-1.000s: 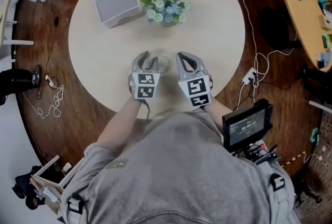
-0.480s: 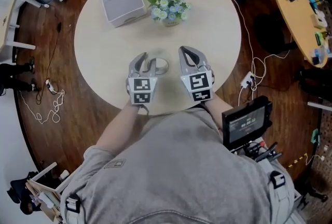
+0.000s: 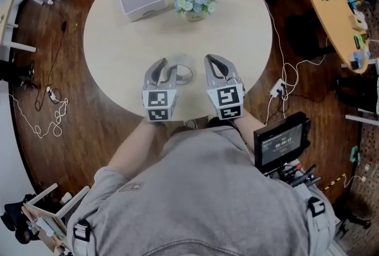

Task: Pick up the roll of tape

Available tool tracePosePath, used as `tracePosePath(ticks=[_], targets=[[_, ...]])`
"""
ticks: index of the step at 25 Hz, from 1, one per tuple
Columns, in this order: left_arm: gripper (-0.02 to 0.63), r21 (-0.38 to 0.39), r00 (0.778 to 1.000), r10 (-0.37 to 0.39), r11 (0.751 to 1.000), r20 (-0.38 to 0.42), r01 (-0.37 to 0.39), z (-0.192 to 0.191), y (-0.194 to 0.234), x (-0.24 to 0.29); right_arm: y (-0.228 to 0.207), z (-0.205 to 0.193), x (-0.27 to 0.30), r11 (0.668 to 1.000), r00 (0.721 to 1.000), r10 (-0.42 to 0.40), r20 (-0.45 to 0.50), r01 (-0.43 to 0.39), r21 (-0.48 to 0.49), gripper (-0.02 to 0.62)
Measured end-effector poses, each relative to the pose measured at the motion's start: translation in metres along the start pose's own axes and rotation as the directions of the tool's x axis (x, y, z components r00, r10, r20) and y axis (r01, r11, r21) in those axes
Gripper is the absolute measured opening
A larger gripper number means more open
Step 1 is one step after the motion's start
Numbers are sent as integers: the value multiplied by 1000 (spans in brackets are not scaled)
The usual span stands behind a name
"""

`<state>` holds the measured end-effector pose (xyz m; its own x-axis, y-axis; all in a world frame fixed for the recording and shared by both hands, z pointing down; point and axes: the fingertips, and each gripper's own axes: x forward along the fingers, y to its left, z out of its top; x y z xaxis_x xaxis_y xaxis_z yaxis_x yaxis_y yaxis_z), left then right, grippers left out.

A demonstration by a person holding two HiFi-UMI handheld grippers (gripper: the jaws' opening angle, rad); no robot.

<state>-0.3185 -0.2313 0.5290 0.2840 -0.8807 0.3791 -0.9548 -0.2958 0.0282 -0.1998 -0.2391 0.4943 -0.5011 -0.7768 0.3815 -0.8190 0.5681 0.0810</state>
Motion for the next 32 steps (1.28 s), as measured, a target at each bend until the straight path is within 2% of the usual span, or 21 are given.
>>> tracePosePath(ticks=[8, 19, 25, 32], targets=[[120, -14, 995, 100, 995, 19, -100, 0, -21, -42, 13, 1, -31, 996, 995, 91, 49, -91, -17, 14], [118, -63, 974, 225, 973, 40, -222, -11, -95, -112, 4, -22, -120, 983, 977, 183, 110, -181, -26, 14], [118, -62, 973, 224, 973, 59, -221, -13, -120, -138, 5, -32, -153, 984, 977, 176, 122, -175, -17, 14], [120, -70, 976, 201, 978, 80, -195, -8, -129, -155, 6, -28, -173, 989, 981, 145, 126, -144, -13, 14]])
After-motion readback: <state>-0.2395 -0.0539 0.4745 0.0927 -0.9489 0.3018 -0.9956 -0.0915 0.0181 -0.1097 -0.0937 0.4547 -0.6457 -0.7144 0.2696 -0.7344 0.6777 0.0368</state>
